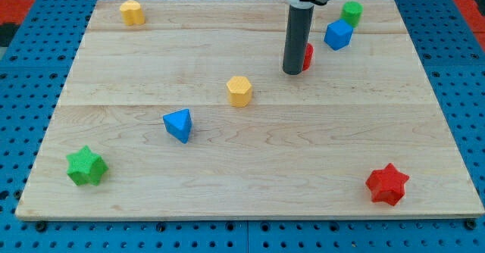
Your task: Move your arm towards the bottom right
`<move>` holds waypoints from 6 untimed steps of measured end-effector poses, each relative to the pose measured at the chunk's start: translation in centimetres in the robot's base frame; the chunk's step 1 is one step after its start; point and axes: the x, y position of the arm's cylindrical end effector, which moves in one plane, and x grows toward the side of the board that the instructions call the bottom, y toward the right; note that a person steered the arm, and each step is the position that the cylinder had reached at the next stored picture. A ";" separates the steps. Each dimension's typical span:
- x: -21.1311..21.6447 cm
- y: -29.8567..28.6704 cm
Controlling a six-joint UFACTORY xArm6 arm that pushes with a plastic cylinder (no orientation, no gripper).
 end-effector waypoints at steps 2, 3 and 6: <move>2.4 4.8; 7.1 16.8; 24.5 15.7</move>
